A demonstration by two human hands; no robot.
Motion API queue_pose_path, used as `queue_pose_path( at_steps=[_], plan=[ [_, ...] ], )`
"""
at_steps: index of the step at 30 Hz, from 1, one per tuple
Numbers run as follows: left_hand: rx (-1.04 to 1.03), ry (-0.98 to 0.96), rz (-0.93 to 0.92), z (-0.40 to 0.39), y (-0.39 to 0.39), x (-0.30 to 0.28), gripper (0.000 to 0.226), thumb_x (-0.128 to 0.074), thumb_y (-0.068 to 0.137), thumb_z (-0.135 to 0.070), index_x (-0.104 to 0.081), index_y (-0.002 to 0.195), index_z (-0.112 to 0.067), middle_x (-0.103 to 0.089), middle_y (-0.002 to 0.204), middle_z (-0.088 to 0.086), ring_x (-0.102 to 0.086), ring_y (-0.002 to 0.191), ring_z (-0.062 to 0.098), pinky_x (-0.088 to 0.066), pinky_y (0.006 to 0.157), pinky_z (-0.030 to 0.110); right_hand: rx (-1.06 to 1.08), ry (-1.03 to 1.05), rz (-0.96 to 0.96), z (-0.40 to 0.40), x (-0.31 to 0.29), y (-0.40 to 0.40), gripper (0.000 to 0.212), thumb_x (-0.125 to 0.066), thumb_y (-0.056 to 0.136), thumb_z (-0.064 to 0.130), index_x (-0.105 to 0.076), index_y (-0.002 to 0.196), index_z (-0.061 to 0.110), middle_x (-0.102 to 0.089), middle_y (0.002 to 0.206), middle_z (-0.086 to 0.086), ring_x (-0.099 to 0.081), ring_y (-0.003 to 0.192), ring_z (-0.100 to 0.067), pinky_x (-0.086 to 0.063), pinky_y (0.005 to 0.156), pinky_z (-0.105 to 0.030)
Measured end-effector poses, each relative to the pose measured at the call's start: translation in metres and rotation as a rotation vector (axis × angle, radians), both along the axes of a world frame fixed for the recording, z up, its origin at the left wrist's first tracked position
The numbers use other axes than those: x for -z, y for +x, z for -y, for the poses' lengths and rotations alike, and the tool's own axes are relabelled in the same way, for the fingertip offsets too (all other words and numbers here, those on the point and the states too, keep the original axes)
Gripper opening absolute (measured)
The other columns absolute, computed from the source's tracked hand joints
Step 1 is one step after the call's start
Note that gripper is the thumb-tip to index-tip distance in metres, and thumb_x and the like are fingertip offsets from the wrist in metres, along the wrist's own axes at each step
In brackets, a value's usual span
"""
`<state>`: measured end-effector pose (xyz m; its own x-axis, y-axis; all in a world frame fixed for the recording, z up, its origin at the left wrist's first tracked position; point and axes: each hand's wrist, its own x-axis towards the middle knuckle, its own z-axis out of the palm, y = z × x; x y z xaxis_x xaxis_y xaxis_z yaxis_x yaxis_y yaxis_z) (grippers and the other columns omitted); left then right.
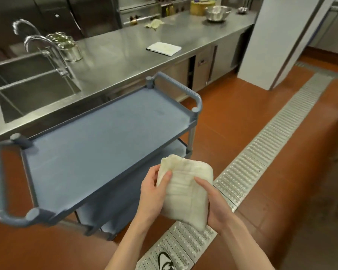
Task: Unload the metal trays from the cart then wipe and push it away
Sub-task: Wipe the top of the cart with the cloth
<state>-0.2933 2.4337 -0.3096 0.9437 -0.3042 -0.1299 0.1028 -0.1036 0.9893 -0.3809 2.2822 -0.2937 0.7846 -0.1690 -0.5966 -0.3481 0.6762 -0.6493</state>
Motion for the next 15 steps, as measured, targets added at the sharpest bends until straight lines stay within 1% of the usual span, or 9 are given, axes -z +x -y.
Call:
queue_pose_path(
  at_steps=[2, 5, 8, 11, 13, 15],
  plan=[
    [-0.025, -0.001, -0.004, -0.001, 0.026, 0.001, 0.019, -0.066, 0.103, -0.031, -0.068, 0.122, -0.029, -0.077, 0.113, -0.01, -0.073, 0.105, 0.007, -0.058, 0.086, 0.025, -0.011, 0.007, 0.0, 0.001, -0.001, 0.03, 0.048, -0.06, 0.098, 0.036, -0.065, 0.136, 0.008, -0.072, 0.128, -0.021, -0.07, 0.118, -0.041, -0.049, 0.108, -0.062],
    [-0.073, -0.009, -0.008, -0.002, 0.065, 0.003, 0.019, -0.066, 0.104, -0.033, -0.068, 0.122, -0.028, -0.077, 0.112, -0.01, -0.073, 0.103, 0.007, -0.056, 0.081, 0.022, -0.038, 0.021, -0.012, 0.002, -0.002, 0.075, 0.047, -0.059, 0.099, 0.035, -0.065, 0.136, 0.005, -0.073, 0.127, -0.022, -0.071, 0.117, -0.04, -0.054, 0.101, -0.054],
    [-0.128, -0.025, -0.023, -0.001, 0.099, 0.005, 0.017, -0.066, 0.104, -0.033, -0.068, 0.12, -0.029, -0.077, 0.111, -0.012, -0.073, 0.102, 0.005, -0.055, 0.079, 0.019, -0.07, 0.029, -0.016, 0.003, -0.004, 0.114, 0.047, -0.058, 0.101, 0.036, -0.065, 0.136, 0.005, -0.073, 0.128, -0.021, -0.07, 0.118, -0.04, -0.054, 0.101, -0.053],
    [-0.174, -0.024, -0.04, 0.001, 0.128, 0.01, 0.015, -0.065, 0.104, -0.033, -0.069, 0.119, -0.03, -0.077, 0.11, -0.012, -0.073, 0.102, 0.007, -0.057, 0.083, 0.024, -0.094, 0.046, -0.031, 0.005, -0.002, 0.149, 0.048, -0.058, 0.101, 0.038, -0.065, 0.137, 0.007, -0.073, 0.128, -0.021, -0.071, 0.118, -0.04, -0.054, 0.101, -0.055],
    [-0.203, -0.014, -0.059, 0.005, 0.15, 0.016, 0.015, -0.064, 0.105, -0.034, -0.069, 0.119, -0.03, -0.077, 0.11, -0.011, -0.073, 0.103, 0.007, -0.058, 0.087, 0.03, -0.117, 0.061, -0.052, 0.009, -0.001, 0.174, 0.046, -0.057, 0.102, 0.039, -0.065, 0.135, 0.008, -0.073, 0.127, -0.021, -0.072, 0.115, -0.041, -0.056, 0.096, -0.055],
    [-0.227, -0.003, -0.076, 0.011, 0.174, 0.024, 0.015, -0.064, 0.105, -0.035, -0.07, 0.118, -0.031, -0.077, 0.109, -0.012, -0.073, 0.103, 0.007, -0.059, 0.089, 0.032, -0.142, 0.065, -0.064, 0.016, 0.001, 0.201, 0.046, -0.055, 0.103, 0.041, -0.065, 0.135, 0.009, -0.074, 0.126, -0.02, -0.073, 0.113, -0.041, -0.057, 0.093, -0.055]
  ],
)
